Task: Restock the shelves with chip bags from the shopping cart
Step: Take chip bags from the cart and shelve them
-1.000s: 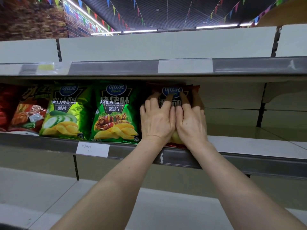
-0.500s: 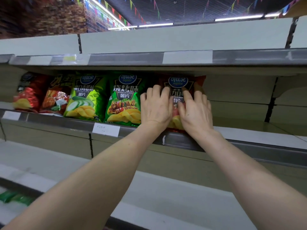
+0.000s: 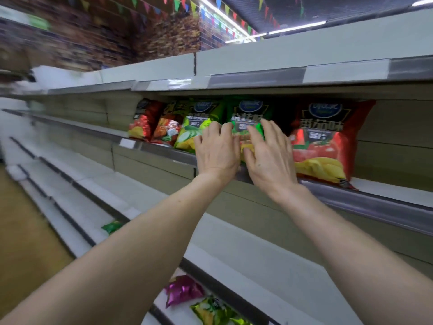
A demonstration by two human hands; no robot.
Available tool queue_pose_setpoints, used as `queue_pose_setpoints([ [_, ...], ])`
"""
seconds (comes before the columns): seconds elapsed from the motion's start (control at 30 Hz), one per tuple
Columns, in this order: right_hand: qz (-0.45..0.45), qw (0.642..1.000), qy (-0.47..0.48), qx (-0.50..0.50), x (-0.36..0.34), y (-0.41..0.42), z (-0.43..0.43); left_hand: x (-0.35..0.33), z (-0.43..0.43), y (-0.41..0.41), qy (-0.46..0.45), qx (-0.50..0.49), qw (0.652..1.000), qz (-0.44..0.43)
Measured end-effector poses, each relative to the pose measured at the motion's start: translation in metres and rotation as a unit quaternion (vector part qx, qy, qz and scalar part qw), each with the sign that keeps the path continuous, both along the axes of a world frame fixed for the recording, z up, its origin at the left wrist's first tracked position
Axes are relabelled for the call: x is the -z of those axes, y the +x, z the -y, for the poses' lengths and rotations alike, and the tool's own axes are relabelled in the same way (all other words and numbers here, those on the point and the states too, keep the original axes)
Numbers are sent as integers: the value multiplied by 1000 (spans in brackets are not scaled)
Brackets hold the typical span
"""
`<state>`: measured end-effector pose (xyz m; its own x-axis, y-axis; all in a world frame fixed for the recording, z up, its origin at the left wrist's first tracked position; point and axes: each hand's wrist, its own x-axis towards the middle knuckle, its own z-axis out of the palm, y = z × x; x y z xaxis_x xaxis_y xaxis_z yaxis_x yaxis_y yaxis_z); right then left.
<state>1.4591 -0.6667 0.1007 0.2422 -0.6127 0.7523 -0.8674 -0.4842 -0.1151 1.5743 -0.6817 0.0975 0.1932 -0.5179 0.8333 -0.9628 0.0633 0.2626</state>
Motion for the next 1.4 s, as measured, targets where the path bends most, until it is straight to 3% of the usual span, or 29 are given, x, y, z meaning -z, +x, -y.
queue_pose_setpoints([
  [0.33, -29, 989, 32, -140, 16, 149, -51, 15, -90, 150, 25, -147, 988, -45],
  [0.77, -58, 945, 77, -312, 40, 369, -208, 37, -285, 356, 80, -324, 940, -75],
  [1.13, -106, 890, 112, -428, 77, 512, -332, 79, -446, 479, 135, -437, 880, -129],
  [1.4, -149, 833, 149, -511, 123, 579, -411, 121, -556, 531, 199, -519, 806, -204],
])
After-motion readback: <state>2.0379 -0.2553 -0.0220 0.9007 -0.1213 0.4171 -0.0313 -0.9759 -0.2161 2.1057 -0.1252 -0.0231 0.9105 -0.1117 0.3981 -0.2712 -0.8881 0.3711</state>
